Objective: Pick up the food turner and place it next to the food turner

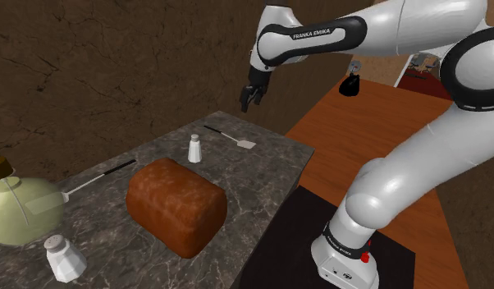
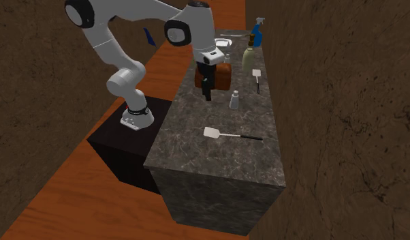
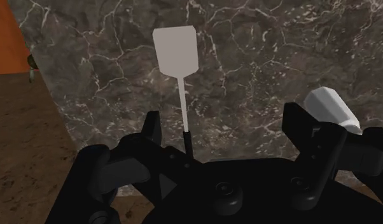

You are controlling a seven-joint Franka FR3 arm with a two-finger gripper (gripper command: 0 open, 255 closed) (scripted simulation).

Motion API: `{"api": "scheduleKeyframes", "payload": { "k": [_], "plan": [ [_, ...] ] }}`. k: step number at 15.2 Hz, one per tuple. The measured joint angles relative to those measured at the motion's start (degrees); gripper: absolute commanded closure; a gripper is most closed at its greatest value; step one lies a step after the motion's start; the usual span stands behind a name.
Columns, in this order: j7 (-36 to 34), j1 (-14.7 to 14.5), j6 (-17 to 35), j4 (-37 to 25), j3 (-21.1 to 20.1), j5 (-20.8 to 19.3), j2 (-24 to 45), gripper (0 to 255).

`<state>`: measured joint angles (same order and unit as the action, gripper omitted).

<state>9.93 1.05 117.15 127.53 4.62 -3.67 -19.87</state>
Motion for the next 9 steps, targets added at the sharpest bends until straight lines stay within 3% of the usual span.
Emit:
{"api": "scheduleKeyframes", "payload": {
  "k": [9],
  "plan": [
    [4.5,0.1,7.3,-8.5,2.0,3.7,19.2,0]
  ]
}}
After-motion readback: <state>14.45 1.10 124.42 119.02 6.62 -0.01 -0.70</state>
